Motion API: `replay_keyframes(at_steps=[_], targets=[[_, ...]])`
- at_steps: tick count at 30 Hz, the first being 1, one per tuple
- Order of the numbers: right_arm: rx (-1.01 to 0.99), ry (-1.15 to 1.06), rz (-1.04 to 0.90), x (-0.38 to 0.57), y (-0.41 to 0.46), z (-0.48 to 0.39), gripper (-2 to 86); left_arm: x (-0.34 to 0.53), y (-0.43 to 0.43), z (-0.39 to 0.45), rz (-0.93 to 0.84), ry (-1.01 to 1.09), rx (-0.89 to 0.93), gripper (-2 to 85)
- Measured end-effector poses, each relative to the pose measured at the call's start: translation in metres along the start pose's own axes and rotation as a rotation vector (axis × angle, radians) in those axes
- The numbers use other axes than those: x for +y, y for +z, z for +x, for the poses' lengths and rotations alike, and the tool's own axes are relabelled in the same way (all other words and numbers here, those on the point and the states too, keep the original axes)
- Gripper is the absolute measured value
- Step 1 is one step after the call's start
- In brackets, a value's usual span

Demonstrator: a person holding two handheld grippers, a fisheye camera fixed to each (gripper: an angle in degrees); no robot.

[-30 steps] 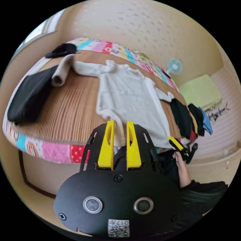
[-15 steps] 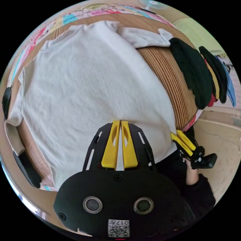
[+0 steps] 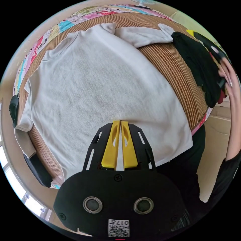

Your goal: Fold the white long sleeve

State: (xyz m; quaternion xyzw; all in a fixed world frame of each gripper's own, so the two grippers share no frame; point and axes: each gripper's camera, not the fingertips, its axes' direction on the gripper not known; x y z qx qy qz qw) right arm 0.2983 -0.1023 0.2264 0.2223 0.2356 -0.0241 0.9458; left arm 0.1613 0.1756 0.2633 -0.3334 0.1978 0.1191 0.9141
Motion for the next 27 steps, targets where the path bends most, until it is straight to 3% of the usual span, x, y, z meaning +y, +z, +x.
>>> replay_keyframes(at_steps=[5, 12, 15, 17, 19, 21, 24, 27], targets=[[0.086, 0.165, -0.183, -0.054, 0.101, 0.024, 11.4, -0.003, 0.001, -0.015, 0.009, -0.023, 0.066, -1.0], [0.383, -0.041, -0.371, -0.103, 0.144, -0.028, 1.5, -0.012, 0.001, -0.014, 0.001, -0.006, 0.048, -1.0], [0.496, -0.017, -0.176, -0.134, 0.098, -0.051, 0.7, -0.017, 0.001, -0.013, -0.011, -0.002, 0.038, -1.0], [0.450, 0.031, 0.057, -0.149, 0.047, -0.076, 0.5, -0.018, 0.001, -0.014, -0.009, -0.010, 0.038, -1.0], [0.335, -0.076, 0.395, -0.153, -0.019, -0.139, 0.5, -0.019, 0.000, -0.015, -0.005, -0.014, 0.042, -1.0], [0.225, -0.177, 0.530, -0.153, -0.050, -0.192, 0.5, -0.020, 0.000, -0.017, -0.004, -0.017, 0.051, -1.0], [-0.074, -0.357, 0.593, -0.147, -0.077, -0.263, 0.8, -0.019, 0.000, -0.024, 0.010, -0.037, 0.084, -1.0], [0.000, -0.350, 0.509, -0.148, -0.049, -0.283, 1.4, -0.012, 0.000, -0.033, 0.050, -0.069, 0.133, -1.0]])
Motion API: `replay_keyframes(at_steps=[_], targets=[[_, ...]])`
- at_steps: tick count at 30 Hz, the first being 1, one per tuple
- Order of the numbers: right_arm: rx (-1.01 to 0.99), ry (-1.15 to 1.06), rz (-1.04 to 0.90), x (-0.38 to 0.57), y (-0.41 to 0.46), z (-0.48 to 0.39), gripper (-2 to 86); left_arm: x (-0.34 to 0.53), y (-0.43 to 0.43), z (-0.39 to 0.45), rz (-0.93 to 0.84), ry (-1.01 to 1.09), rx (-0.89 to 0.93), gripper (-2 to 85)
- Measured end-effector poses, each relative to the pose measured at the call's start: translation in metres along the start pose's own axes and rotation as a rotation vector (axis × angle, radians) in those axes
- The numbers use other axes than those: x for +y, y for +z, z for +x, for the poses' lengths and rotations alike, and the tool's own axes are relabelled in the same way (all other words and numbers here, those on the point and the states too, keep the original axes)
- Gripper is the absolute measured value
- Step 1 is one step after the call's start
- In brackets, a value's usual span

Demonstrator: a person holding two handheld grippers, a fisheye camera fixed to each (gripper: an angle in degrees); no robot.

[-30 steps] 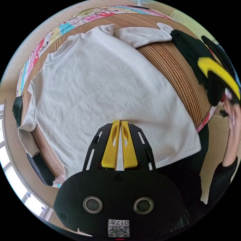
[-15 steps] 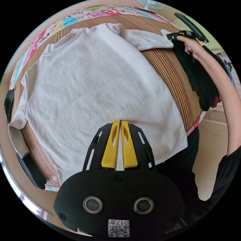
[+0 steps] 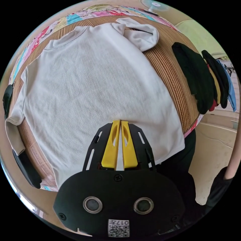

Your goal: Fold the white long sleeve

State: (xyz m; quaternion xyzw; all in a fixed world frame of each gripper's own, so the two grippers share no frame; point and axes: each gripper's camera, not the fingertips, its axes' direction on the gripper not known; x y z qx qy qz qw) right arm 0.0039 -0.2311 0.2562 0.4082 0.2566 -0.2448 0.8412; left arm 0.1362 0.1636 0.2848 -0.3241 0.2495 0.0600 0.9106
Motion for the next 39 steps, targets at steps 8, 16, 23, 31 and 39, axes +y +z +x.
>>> replay_keyframes(at_steps=[8, 16, 23, 31, 39], targets=[[0.212, 0.139, -0.529, 0.106, 0.114, 0.148, 10.9, -0.016, -0.003, -0.004, -0.060, -0.010, 0.031, -1.0], [0.018, 0.253, -0.450, 0.161, 0.146, 0.207, 11.9, -0.021, -0.005, 0.006, -0.066, 0.008, -0.011, -1.0], [0.206, 0.132, -0.760, 0.149, 0.197, 0.215, 9.4, -0.022, -0.009, -0.004, -0.071, -0.018, 0.055, -1.0], [-0.054, 0.809, -0.246, 0.176, 0.073, 0.400, 2.8, -0.018, -0.017, 0.004, -0.063, -0.012, 0.037, -1.0], [-0.057, 1.842, 0.028, 0.427, -0.046, 0.512, 2.6, -0.012, -0.025, 0.007, -0.058, -0.012, 0.051, -1.0]])
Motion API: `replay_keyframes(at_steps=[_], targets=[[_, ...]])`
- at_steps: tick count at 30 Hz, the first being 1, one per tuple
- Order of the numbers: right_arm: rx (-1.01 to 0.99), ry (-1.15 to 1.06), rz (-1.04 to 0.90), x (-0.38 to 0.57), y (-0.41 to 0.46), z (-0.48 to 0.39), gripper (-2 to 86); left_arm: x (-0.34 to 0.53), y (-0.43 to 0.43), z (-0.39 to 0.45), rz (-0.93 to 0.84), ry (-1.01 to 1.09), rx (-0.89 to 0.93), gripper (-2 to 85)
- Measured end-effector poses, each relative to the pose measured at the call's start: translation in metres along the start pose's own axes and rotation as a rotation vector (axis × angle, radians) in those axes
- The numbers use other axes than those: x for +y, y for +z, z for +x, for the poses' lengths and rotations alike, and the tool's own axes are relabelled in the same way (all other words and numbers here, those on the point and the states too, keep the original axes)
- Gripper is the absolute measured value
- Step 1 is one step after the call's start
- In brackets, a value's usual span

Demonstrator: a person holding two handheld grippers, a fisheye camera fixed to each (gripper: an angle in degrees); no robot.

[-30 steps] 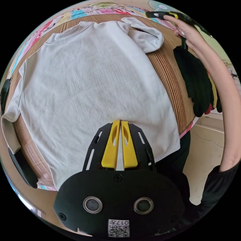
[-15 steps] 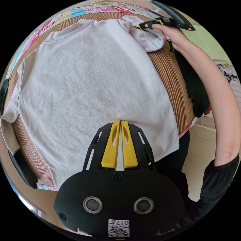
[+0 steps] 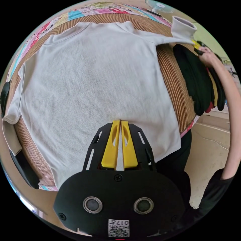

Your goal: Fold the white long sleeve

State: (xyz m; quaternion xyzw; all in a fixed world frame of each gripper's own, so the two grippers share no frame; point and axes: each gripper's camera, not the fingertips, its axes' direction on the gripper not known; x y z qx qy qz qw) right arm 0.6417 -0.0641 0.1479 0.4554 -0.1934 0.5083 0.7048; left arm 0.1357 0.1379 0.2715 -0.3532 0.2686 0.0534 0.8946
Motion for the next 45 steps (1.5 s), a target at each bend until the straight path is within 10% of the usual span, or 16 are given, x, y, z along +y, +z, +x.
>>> replay_keyframes(at_steps=[8, 15, 25, 35, 40, 45], targets=[[-0.168, -0.071, 0.022, 0.040, -0.006, -0.003, 3.1, 0.012, -0.009, 0.001, 0.026, -0.017, 0.025, -1.0], [-0.534, -0.465, -0.486, 0.192, 0.052, -0.168, 3.2, 0.019, -0.018, -0.002, 0.020, -0.028, 0.058, -1.0], [-0.066, -1.448, -1.123, 0.449, 0.106, -0.092, 6.0, 0.036, -0.033, 0.002, 0.023, -0.035, 0.064, -1.0], [0.145, -1.561, -0.676, 0.467, 0.076, -0.079, 7.3, 0.048, -0.048, 0.007, -0.007, -0.030, 0.043, -1.0], [0.849, -1.723, -0.385, 0.470, 0.130, -0.018, 2.2, 0.062, -0.056, 0.003, 0.008, -0.037, 0.070, -1.0], [1.008, -1.515, -0.143, 0.456, 0.126, 0.003, 0.7, 0.074, -0.062, -0.007, 0.022, -0.065, 0.142, -1.0]])
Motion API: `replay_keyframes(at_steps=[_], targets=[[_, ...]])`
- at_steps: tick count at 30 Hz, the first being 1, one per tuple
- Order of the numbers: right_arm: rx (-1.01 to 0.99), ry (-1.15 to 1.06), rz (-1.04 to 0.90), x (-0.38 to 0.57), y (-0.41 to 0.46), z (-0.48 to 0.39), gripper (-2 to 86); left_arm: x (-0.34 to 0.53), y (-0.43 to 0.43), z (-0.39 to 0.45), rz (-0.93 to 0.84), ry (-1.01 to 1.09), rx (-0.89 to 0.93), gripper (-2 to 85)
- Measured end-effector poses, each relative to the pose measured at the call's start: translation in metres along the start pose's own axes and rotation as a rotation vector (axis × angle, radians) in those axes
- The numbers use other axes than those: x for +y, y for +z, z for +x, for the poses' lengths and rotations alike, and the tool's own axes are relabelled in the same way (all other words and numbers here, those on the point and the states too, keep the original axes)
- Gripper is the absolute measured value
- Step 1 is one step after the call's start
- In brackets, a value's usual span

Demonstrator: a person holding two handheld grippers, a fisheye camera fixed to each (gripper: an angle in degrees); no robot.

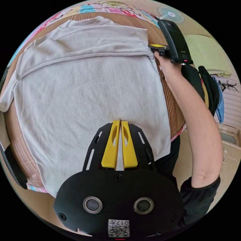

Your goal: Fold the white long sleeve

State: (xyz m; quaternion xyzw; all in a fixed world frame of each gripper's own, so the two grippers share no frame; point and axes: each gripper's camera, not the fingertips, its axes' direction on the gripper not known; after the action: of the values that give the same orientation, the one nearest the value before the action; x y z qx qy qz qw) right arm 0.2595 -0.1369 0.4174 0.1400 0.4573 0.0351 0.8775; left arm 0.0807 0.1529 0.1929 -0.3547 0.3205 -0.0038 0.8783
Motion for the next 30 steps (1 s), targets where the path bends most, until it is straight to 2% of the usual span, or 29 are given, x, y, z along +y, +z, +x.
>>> replay_keyframes(at_steps=[2, 3, 5, 7, 8, 10, 13, 17, 20, 22, 25, 27, 30], targets=[[-0.013, 0.051, 0.070, 0.007, -0.017, 0.009, 0.6, 0.003, -0.003, 0.000, -0.004, 0.001, -0.001, -1.0], [-0.035, 0.099, 0.173, 0.017, -0.038, 0.017, 0.5, 0.006, -0.005, 0.000, -0.005, 0.002, -0.006, -1.0], [-0.178, 0.138, 0.304, 0.038, -0.071, 0.029, 0.5, 0.009, -0.009, 0.001, -0.008, 0.006, -0.013, -1.0], [-0.516, 0.083, 0.371, 0.071, -0.104, 0.037, 0.6, 0.015, -0.015, 0.000, -0.008, 0.016, -0.013, -1.0], [-0.595, 0.068, 0.364, 0.079, -0.110, 0.038, 0.6, 0.017, -0.017, -0.002, -0.005, 0.018, -0.007, -1.0], [-0.808, 0.046, 0.231, 0.111, -0.113, 0.031, 1.0, 0.032, -0.033, -0.011, 0.033, 0.021, 0.052, -1.0], [-0.878, 0.018, 0.019, 0.161, -0.097, 0.004, 1.7, 0.062, -0.061, -0.038, 0.157, -0.021, 0.109, -1.0], [-0.793, 0.019, 0.165, 0.208, -0.095, -0.020, 2.2, 0.099, -0.089, -0.093, 0.314, -0.168, 0.244, -0.8], [-0.772, -0.013, 0.131, 0.203, -0.091, -0.028, 2.5, 0.142, -0.112, -0.135, 0.565, -0.193, 0.510, -0.4], [-0.863, 0.019, 0.131, 0.206, -0.079, -0.015, 2.6, 0.180, -0.121, -0.170, 0.767, -0.252, 0.654, 0.8], [-1.020, 0.086, 0.112, 0.208, -0.055, 0.003, 2.5, 0.229, -0.131, -0.201, 0.952, -0.383, 0.639, 3.7], [-1.039, 0.078, 0.130, 0.211, -0.054, 0.003, 2.7, 0.253, -0.138, -0.211, 1.028, -0.440, 0.578, 5.8], [-0.875, 0.020, 0.180, 0.215, -0.076, -0.018, 2.8, 0.278, -0.150, -0.228, 1.105, -0.563, 0.414, 10.7]])
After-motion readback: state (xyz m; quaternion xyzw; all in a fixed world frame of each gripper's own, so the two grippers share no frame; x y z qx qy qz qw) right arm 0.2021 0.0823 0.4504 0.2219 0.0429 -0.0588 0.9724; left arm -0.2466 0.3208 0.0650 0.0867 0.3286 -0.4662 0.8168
